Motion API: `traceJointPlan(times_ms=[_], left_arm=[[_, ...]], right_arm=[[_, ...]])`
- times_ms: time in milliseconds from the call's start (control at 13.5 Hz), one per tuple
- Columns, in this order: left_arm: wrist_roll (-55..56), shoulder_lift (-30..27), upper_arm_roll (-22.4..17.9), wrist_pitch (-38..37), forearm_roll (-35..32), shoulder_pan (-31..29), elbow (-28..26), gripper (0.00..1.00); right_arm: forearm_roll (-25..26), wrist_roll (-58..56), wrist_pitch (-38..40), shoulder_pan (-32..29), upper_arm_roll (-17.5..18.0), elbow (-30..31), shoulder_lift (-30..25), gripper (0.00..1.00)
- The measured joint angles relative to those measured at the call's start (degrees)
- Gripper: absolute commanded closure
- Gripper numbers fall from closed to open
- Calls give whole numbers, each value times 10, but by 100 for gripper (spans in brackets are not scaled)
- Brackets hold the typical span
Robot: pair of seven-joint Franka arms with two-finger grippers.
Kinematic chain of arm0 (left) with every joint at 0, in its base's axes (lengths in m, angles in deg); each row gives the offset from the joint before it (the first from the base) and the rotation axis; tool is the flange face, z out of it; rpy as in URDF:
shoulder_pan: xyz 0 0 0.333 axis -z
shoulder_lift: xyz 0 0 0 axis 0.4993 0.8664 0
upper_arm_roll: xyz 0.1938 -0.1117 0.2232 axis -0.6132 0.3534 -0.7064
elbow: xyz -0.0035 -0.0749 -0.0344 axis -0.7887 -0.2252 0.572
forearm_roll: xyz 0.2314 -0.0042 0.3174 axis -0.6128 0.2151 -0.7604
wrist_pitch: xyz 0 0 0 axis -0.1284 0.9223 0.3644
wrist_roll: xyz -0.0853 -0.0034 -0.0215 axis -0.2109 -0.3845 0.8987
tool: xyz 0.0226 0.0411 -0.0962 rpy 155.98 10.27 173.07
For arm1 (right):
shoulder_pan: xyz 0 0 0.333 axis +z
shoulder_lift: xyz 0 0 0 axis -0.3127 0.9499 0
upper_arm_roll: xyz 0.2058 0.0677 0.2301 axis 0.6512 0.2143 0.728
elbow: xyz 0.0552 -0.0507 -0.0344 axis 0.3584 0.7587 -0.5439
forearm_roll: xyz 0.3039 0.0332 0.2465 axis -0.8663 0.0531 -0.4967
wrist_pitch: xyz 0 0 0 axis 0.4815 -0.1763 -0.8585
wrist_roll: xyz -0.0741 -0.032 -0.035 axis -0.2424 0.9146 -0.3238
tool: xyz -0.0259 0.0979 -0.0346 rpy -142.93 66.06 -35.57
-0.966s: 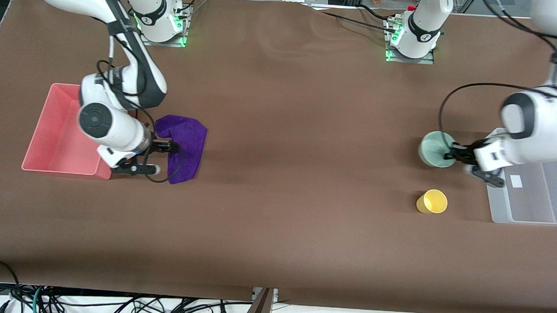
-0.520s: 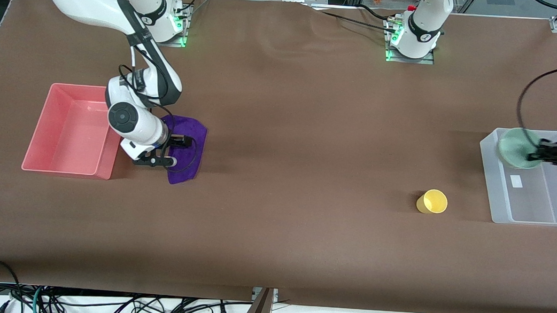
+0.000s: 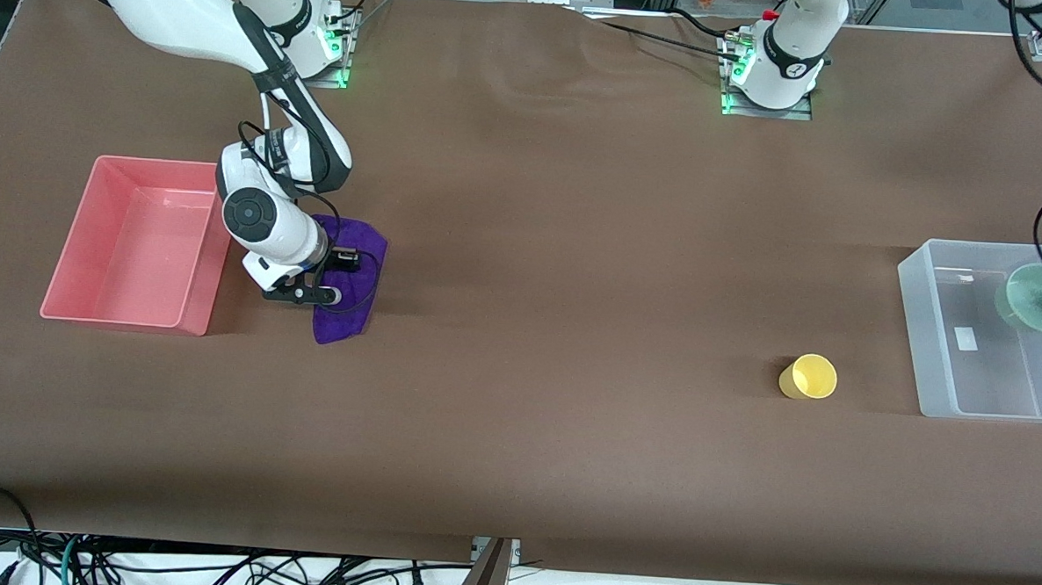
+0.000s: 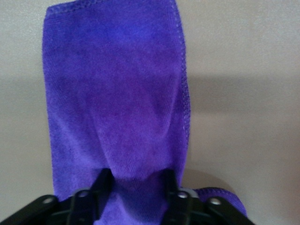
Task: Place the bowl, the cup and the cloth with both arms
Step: 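Carry the green bowl into the clear bin while the right gripper grasps the cloth, then lift the purple cloth into the pink bin while the left gripper reaches the cup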
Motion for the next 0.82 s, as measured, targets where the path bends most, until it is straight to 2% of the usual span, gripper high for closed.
traceJointPlan(times_ms=[223,297,372,446,595,818], left_arm=[[-22,55,2,59,0,0,3,100],[-25,68,2,75,0,0,4,65],[-28,76,3,82,0,0,6,13],[-30,79,5,83,0,1,7,0],[-31,77,9,83,0,2,15,0],[-30,53,14,51,0,3,42,0]], right_arm=[[0,0,1,0,0,0,0,100],[0,1,1,0,0,0,0,100],[0,1,2,0,0,-1,-1,100],[0,1,6,0,0,-4,-2,100],[0,0,43,0,0,-27,-6,100],[0,-16,175,-2,-3,-110,-24,100]])
